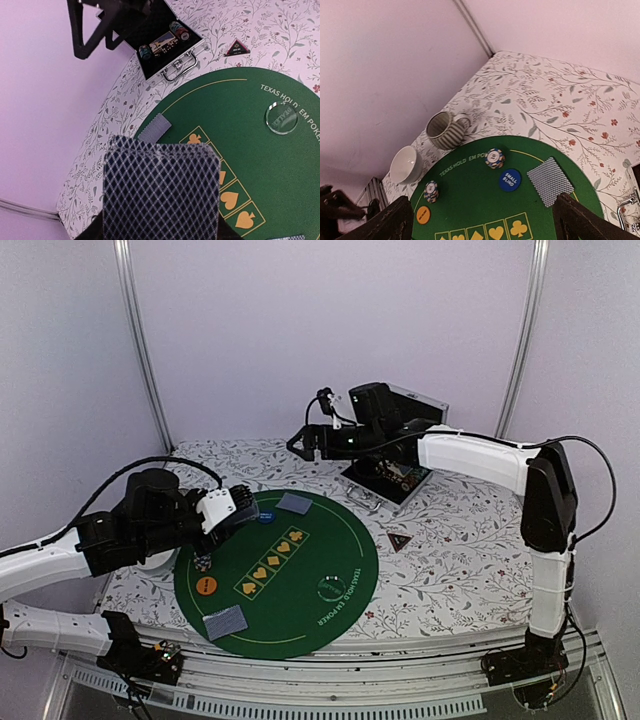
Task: Distribute texas hold em gaming equipment
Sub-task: Pick up the poker card from the face-down deck piles.
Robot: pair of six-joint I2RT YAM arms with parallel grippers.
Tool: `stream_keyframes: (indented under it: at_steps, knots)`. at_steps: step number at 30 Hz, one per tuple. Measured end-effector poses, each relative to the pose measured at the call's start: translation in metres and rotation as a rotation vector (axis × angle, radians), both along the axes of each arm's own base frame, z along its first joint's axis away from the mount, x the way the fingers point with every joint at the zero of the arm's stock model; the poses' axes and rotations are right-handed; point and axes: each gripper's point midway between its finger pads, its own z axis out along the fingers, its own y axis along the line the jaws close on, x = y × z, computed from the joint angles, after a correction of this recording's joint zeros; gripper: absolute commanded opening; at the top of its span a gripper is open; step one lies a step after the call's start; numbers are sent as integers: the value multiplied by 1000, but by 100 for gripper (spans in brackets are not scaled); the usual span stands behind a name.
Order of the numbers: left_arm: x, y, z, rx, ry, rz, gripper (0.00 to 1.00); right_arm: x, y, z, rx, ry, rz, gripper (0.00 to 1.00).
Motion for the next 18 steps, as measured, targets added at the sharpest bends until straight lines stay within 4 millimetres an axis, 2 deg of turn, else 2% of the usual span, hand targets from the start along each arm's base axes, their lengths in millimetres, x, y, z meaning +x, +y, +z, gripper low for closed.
stream_keyframes:
  at_steps: [2,7,12,18]
  knots:
    - [0,0,0,0,0,-3,44,-25,4,25,4,-78,74,99]
    - [-1,-1,0,2,-2,-8,44,-88,15,65,89,-194,312,99]
    - [-1,-2,0,3,-2,-16,43,-120,23,70,147,-202,462,99]
    - [-3,-3,0,-1,0,-28,43,-136,37,60,159,-146,519,99]
